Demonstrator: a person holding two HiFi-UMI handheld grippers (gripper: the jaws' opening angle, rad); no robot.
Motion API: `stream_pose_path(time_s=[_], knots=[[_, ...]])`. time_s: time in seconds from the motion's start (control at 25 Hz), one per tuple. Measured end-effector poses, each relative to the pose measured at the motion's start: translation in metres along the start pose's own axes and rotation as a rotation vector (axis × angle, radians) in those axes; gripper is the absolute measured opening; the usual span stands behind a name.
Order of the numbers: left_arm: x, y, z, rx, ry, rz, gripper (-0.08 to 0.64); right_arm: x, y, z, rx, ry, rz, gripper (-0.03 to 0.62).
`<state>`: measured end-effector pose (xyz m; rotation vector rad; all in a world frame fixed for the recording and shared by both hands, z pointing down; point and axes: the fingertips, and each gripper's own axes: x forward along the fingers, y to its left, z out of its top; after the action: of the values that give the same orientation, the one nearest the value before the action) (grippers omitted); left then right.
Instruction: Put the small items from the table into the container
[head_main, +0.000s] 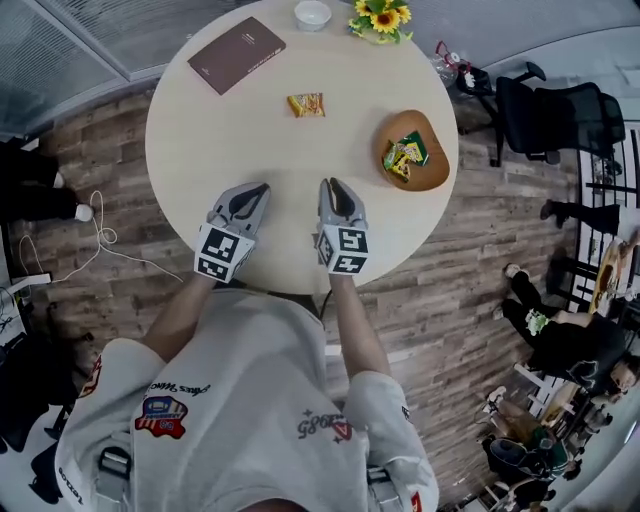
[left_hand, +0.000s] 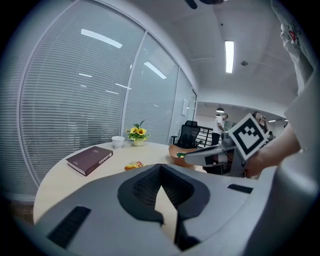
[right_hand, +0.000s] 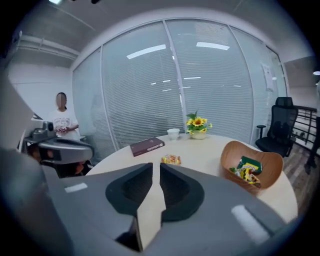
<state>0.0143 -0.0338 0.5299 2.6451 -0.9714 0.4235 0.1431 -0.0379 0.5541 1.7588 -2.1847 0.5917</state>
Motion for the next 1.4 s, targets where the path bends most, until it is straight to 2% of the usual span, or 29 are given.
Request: stream_pose_path(time_s=[0.2,0.44,0.68,0.88,1.0,1.12,1.24,1.4], knots=[[-0.007,0.014,-0.004,-0.002,-0.007,-0.009,0.005,0.001,0.06,-0.021,-0.035,0.025,0.064,0.007],[-0.013,0.031,-0.009,-0.011,0.009,-0.026,0.005,0.005,0.092,-0.044,0.009,0.07,0.073,0.003],[-0.02,0.056,-0.006,-0.02,-0.022,-0.058,0.005,0.025,0.105,-0.039,0.012,0.059,0.051,0.003],[-0.025,0.077,-0.01,-0.035,-0.027,-0.022,0.005,0.06,0.086,-0.024,-0.018,0.057,0.054,0.006],[-0.034,0.09,-0.016,-0.037,-0.011,-0.006,0.005,0.098,0.062,-0.013,-0.023,0.081,0.038,0.085],[-0.048,0.109,-0.025,-0.039,0.017,0.023,0.005,0.147,0.039,-0.002,-0.052,0.091,-0.003,0.245],[-0.059,0.125,-0.032,-0.044,0.033,0.068,0.005,0.189,0.007,0.005,-0.071,0.13,-0.058,0.348],[-0.072,0.142,-0.037,-0.062,0.05,0.127,0.005,0.232,-0.033,-0.006,-0.036,0.232,-0.104,0.368]])
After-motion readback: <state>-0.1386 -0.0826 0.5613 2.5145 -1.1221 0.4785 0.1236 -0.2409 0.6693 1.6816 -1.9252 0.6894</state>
